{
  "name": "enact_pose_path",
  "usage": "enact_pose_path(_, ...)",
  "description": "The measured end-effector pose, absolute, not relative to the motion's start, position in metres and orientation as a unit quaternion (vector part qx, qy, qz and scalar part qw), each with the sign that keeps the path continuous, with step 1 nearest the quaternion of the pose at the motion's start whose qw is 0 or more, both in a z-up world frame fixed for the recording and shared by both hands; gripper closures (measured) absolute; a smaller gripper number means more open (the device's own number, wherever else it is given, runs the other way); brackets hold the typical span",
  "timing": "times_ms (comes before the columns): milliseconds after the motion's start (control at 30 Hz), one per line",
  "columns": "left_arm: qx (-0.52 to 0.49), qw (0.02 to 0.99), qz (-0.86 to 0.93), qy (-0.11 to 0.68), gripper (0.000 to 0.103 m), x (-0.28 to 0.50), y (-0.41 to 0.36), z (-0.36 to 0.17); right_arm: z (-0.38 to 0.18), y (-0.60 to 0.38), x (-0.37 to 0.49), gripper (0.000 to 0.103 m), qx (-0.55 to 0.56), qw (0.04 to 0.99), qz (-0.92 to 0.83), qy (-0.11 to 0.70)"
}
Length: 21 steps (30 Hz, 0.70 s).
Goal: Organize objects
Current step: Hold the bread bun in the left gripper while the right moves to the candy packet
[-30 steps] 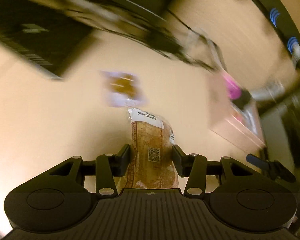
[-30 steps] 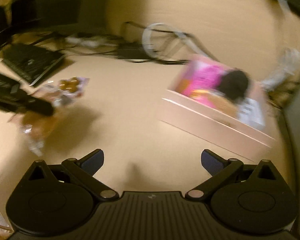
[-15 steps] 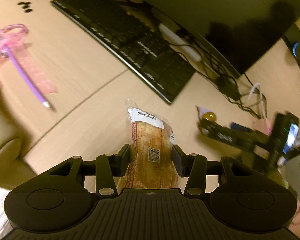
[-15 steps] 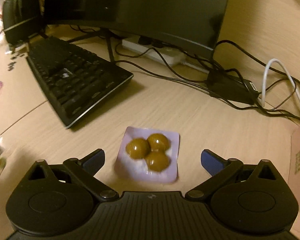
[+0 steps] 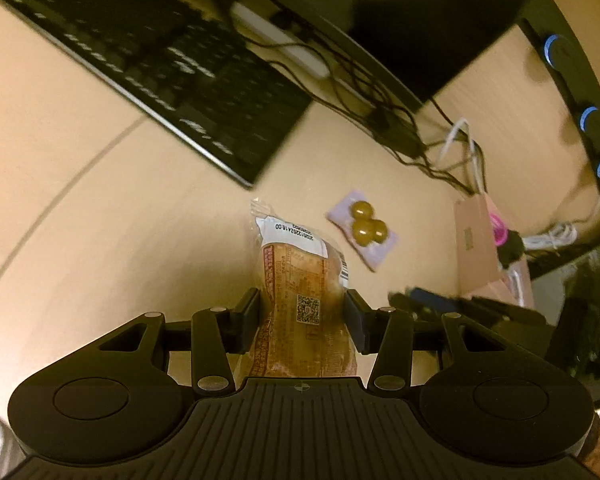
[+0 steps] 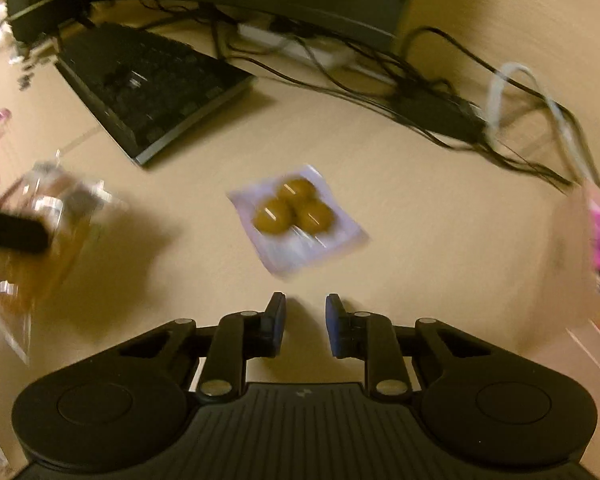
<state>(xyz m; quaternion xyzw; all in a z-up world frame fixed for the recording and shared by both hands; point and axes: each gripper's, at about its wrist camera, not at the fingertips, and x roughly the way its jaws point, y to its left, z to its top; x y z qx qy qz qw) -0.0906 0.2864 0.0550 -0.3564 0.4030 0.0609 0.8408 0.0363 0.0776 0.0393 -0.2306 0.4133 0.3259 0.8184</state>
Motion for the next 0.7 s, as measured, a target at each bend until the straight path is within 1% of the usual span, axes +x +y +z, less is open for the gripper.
enact_pose_path(33,-0.354,0.842,0.056,0.404,0.053,-0.088,0.284,0.055,0.042,0.071,0.035,0.08,-0.224,0.823,0.32,0.413)
enact_pose_path(100,-0.345,0.847,0.049,0.401,0.053,-0.084,0.281,0.056,0.047,0.063,0.035,0.063,-0.204,0.832,0.309,0.414)
enact_pose_path(133,-0.338,0.852,0.05,0.397,0.053,-0.083,0.28,0.056,0.049,0.063,0.036,0.046,-0.193,0.838,0.305,0.41)
enact_pose_path(167,-0.33,0.857,0.054,0.393,0.053,-0.084,0.28,0.057,0.051,0.065,0.036,0.03,-0.18,0.845,0.301,0.403)
enact_pose_path(200,-0.321,0.862,0.06,0.388,0.053,-0.085,0.281,0.057,0.052,0.068,0.036,0.026,-0.167,0.852,0.297,0.397)
enact_pose_path(233,-0.315,0.865,0.067,0.384,0.053,-0.088,0.284,0.057,0.051,0.073,0.038,0.023,-0.156,0.856,0.294,0.395)
enact_pose_path(267,-0.316,0.865,0.075,0.383,0.053,-0.091,0.288,0.056,0.048,0.08,0.04,0.023,-0.145,0.858,0.291,0.399)
enact_pose_path(400,-0.343,0.853,0.097,0.382,0.053,-0.106,0.307,0.053,0.037,0.111,0.053,0.022,-0.103,0.854,0.272,0.432)
enact_pose_path(433,-0.343,0.854,0.099,0.379,0.053,-0.109,0.311,0.055,0.035,0.119,0.056,0.021,-0.099,0.853,0.267,0.437)
enact_pose_path(500,-0.347,0.856,0.105,0.369,0.053,-0.114,0.318,0.057,0.032,0.133,0.063,0.013,-0.101,0.855,0.252,0.441)
enact_pose_path(533,-0.355,0.854,0.107,0.364,0.053,-0.117,0.322,0.057,0.029,0.139,0.066,0.007,-0.109,0.856,0.241,0.443)
enact_pose_path(567,-0.361,0.853,0.107,0.362,0.053,-0.119,0.325,0.057,0.028,0.145,0.07,0.004,-0.116,0.857,0.23,0.446)
enact_pose_path(633,-0.359,0.857,0.098,0.356,0.053,-0.119,0.327,0.057,0.023,0.154,0.079,0.004,-0.114,0.851,0.218,0.464)
enact_pose_path(667,-0.349,0.862,0.096,0.355,0.053,-0.118,0.326,0.057,0.02,0.158,0.084,0.001,-0.104,0.844,0.218,0.479)
enact_pose_path(700,-0.34,0.866,0.097,0.355,0.053,-0.117,0.325,0.058,0.02,0.161,0.085,0.0,-0.101,0.844,0.215,0.48)
